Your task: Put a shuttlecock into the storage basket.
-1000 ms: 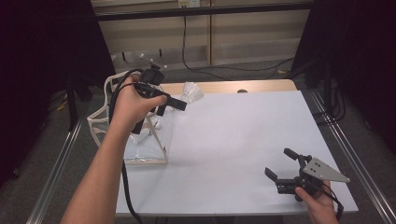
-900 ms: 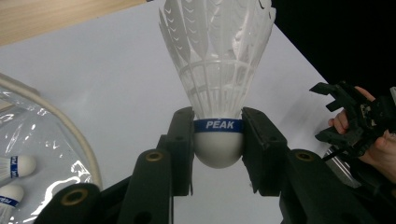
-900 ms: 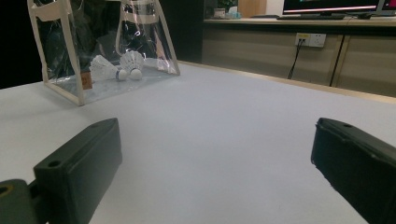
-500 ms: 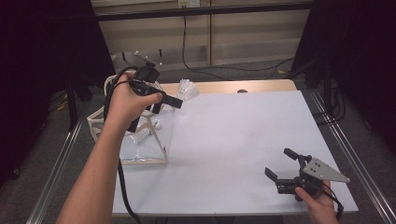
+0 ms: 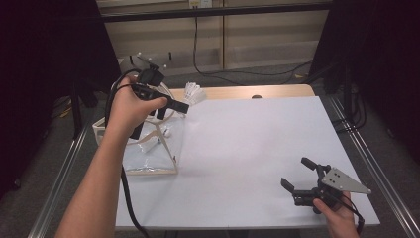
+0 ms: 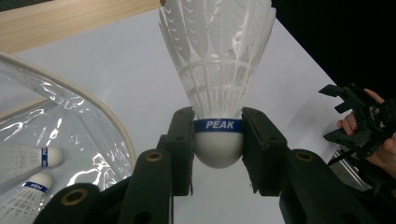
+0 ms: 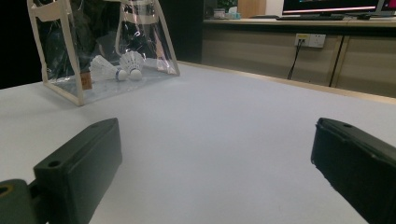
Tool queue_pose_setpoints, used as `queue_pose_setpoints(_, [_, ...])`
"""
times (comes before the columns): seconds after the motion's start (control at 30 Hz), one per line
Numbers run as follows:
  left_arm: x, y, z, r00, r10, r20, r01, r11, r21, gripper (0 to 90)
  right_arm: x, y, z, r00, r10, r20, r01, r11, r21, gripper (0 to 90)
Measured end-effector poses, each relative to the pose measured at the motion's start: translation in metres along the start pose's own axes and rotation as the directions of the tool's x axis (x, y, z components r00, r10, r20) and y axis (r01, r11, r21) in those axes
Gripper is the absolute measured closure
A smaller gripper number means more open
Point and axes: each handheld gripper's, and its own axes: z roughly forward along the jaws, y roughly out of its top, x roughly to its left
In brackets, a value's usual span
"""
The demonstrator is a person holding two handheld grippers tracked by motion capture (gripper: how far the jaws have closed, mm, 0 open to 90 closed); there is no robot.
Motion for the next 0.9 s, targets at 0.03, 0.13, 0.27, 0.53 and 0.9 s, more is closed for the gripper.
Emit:
queue_pose_setpoints(0.03, [0.0, 0.0, -0.001, 1.0, -0.002, -0.001, 0.002, 1.0, -0.001, 65.8, 0.0, 0.0, 0.0, 1.0, -0.001, 0.0, 0.001, 1.0, 0.0, 1.5])
queue_pose_setpoints(0.13, [0.001, 0.0, -0.003, 1.0, -0.001, -0.005, 0.001, 1.0, 0.002, 65.8, 0.0, 0.0, 0.0, 1.0, -0.001, 0.0, 0.001, 1.0, 0.0, 1.5])
queue_pose_setpoints(0.27, [0.002, 0.0, -0.005, 1.0, -0.005, -0.009, 0.005, 1.0, 0.0, 65.8, 0.0, 0.0, 0.0, 1.0, -0.001, 0.0, 0.001, 1.0, 0.0, 1.5])
queue_pose_setpoints(0.53, [0.005, -0.001, -0.009, 0.9998, -0.013, -0.014, 0.013, 0.9999, -0.006, 65.8, 0.0, 0.0, 0.0, 1.0, -0.001, 0.0, 0.001, 1.0, 0.0, 1.5])
queue_pose_setpoints(0.9, [0.009, -0.002, -0.014, 0.9995, -0.019, -0.025, 0.019, 0.9997, -0.014, 65.8, 0.0, 0.0, 0.0, 1.0, 0.001, 0.001, -0.001, 1.0, 0.001, 1.5])
